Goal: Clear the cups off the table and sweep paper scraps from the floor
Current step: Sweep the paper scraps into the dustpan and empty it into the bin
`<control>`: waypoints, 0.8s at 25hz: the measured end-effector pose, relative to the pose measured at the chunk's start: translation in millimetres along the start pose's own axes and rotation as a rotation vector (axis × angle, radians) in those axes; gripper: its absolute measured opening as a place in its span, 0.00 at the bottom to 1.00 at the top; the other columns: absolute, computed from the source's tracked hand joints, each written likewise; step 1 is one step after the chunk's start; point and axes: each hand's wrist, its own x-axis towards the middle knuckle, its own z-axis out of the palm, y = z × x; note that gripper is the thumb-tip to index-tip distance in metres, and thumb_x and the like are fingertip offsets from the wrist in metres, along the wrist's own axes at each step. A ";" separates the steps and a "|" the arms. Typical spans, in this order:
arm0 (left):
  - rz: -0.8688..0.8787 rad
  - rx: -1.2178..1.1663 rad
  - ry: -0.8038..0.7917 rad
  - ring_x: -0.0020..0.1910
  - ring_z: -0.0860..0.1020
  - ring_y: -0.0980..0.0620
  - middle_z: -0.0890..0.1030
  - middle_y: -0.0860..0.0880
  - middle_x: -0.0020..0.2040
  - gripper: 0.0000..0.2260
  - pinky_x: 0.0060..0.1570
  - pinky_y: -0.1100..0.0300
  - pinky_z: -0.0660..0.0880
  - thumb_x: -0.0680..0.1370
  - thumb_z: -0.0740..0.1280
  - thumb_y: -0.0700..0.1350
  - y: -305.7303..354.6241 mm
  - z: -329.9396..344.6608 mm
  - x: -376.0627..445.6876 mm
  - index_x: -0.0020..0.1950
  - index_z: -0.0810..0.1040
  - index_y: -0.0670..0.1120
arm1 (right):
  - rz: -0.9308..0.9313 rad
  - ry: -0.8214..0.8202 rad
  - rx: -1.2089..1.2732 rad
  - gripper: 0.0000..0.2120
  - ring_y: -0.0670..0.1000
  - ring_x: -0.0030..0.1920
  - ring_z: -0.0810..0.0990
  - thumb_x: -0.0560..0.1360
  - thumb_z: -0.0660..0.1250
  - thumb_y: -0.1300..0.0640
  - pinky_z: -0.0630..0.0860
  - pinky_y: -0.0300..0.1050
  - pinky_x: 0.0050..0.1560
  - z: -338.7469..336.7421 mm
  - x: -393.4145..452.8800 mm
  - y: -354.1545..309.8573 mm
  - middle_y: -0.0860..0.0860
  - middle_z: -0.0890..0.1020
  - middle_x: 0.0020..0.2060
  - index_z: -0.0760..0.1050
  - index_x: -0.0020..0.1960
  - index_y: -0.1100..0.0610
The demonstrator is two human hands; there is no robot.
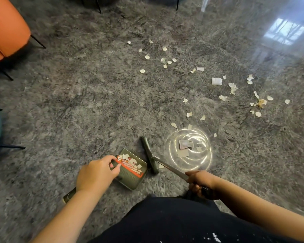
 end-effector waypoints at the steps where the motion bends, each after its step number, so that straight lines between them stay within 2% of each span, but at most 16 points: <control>1: -0.009 0.022 -0.011 0.31 0.71 0.55 0.82 0.58 0.39 0.13 0.25 0.65 0.62 0.74 0.67 0.61 6.4 1.2 -0.7 0.56 0.79 0.60 | 0.006 0.008 -0.015 0.21 0.43 0.21 0.64 0.79 0.56 0.67 0.61 0.34 0.20 -6.6 0.5 -0.1 0.51 0.69 0.26 0.64 0.69 0.50; 3: -0.027 0.031 -0.036 0.32 0.73 0.55 0.81 0.59 0.38 0.14 0.25 0.63 0.63 0.74 0.66 0.62 21.7 4.3 -3.3 0.57 0.78 0.60 | 0.014 0.028 -0.044 0.22 0.43 0.21 0.64 0.79 0.56 0.67 0.61 0.34 0.20 -26.4 1.6 -2.0 0.51 0.69 0.26 0.64 0.69 0.51; 5: -0.048 0.012 -0.027 0.30 0.71 0.56 0.76 0.60 0.32 0.13 0.24 0.64 0.62 0.74 0.67 0.61 41.0 8.0 -4.2 0.55 0.79 0.60 | 0.027 0.036 -0.069 0.21 0.43 0.20 0.64 0.78 0.55 0.67 0.61 0.33 0.19 -54.3 6.0 -7.5 0.51 0.69 0.26 0.65 0.68 0.53; 8: -0.071 -0.032 -0.005 0.31 0.72 0.55 0.78 0.60 0.34 0.13 0.26 0.63 0.64 0.73 0.69 0.59 74.1 13.3 -0.1 0.55 0.80 0.58 | 0.047 0.042 -0.045 0.18 0.42 0.20 0.63 0.78 0.54 0.67 0.59 0.32 0.18 -101.3 11.6 -19.4 0.50 0.68 0.28 0.69 0.65 0.56; 11: -0.085 -0.058 -0.004 0.33 0.76 0.53 0.74 0.60 0.33 0.14 0.28 0.63 0.66 0.73 0.70 0.60 119.9 20.5 7.3 0.56 0.81 0.58 | 0.035 0.093 -0.072 0.16 0.43 0.19 0.63 0.78 0.54 0.67 0.59 0.32 0.19 -157.4 14.0 -32.8 0.51 0.68 0.27 0.70 0.61 0.53; 14: -0.067 -0.061 0.047 0.29 0.71 0.54 0.71 0.60 0.31 0.13 0.24 0.64 0.63 0.72 0.70 0.59 168.1 26.8 17.5 0.55 0.81 0.56 | 0.016 0.144 -0.094 0.16 0.44 0.19 0.63 0.78 0.55 0.67 0.59 0.32 0.19 -214.7 15.1 -53.5 0.51 0.69 0.26 0.68 0.61 0.50; 18: -0.092 -0.104 0.089 0.28 0.72 0.54 0.77 0.59 0.32 0.12 0.23 0.66 0.63 0.72 0.72 0.57 219.6 31.2 27.0 0.53 0.82 0.56 | -0.026 0.200 -0.176 0.14 0.45 0.19 0.63 0.78 0.55 0.67 0.59 0.32 0.20 -272.6 10.9 -82.8 0.52 0.69 0.25 0.69 0.58 0.53; 20: -0.103 -0.129 0.127 0.26 0.70 0.55 0.77 0.59 0.30 0.11 0.23 0.69 0.61 0.70 0.74 0.55 240.4 31.6 30.4 0.51 0.83 0.55 | -0.057 0.211 -0.202 0.15 0.46 0.20 0.63 0.79 0.54 0.67 0.59 0.33 0.20 -296.3 8.9 -96.0 0.52 0.68 0.25 0.69 0.62 0.55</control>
